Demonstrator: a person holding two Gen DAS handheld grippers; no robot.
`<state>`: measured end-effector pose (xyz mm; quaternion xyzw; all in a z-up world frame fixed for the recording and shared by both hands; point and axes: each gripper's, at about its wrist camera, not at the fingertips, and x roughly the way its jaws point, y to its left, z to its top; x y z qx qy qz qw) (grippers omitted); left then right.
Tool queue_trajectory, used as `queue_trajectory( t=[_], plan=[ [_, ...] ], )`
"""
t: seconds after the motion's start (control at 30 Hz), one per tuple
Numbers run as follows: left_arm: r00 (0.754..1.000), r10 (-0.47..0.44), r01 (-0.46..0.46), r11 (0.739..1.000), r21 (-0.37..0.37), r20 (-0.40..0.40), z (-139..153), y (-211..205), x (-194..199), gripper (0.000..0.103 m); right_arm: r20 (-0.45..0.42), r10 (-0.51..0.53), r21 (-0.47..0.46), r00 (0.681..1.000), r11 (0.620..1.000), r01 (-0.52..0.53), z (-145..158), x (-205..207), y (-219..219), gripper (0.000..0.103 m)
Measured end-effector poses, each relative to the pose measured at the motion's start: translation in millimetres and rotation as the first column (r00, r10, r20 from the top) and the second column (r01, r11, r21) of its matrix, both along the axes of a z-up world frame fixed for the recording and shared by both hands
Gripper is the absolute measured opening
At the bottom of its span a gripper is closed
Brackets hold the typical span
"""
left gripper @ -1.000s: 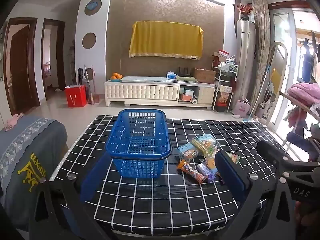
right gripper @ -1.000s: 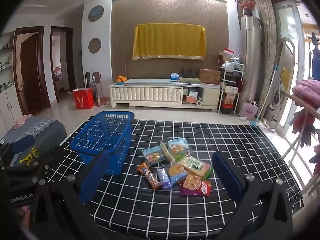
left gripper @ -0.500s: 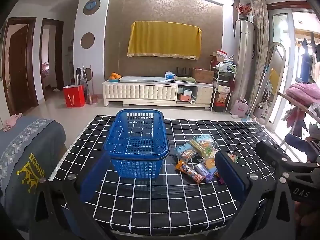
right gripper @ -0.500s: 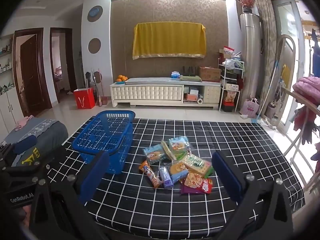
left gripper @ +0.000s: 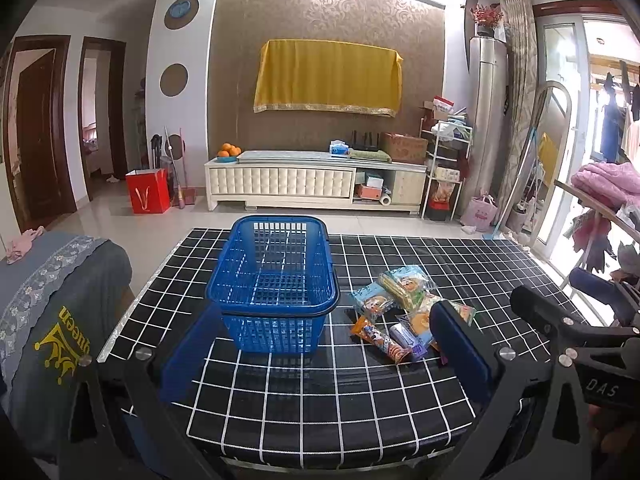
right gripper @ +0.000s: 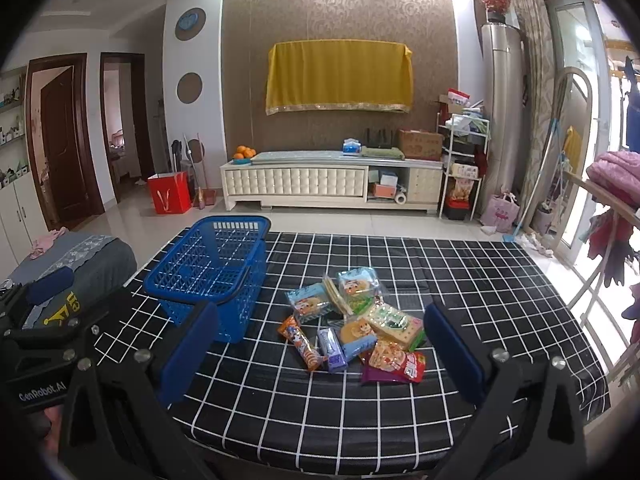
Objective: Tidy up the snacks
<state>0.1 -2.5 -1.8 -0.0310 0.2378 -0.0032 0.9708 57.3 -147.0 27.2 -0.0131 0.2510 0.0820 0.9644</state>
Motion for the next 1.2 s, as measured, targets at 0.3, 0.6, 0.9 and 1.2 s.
queue_trajectory(
  t=[0.3,0.6,0.9,1.2],
  plan=[
    [1.0,-0.005,0.005,1.0,-0.009,-0.001,-1.3,0.0,-2.0,0.103,-0.004,0.0,0.001,1.0,1.0,0.0,1.4,-1.8,0.3,0.103],
    [1.0,-0.008,0.008,1.0,-0.012,-0.008,-0.3,-1.0,-1.6,0.103,-0.013,0.0,0.002,1.0,1.0,0.0,1.6,-0.5,-1.3,0.103],
    [1.0,-0.005,0.004,1.0,-0.015,-0.015,1.0,0.2,-3.1,0.103,-0.022,0.009,0.007,1.0,1.0,-0.009,0.7,-1.6,-1.0,0.103],
    [1.0,-0.004,0.003,1.0,-0.022,-0.02,0.2,1.4,-1.8,0.103,-0.029,0.011,0.008,1.0,1.0,-0.011,1.1,-0.7,-1.5,0.103]
  ],
)
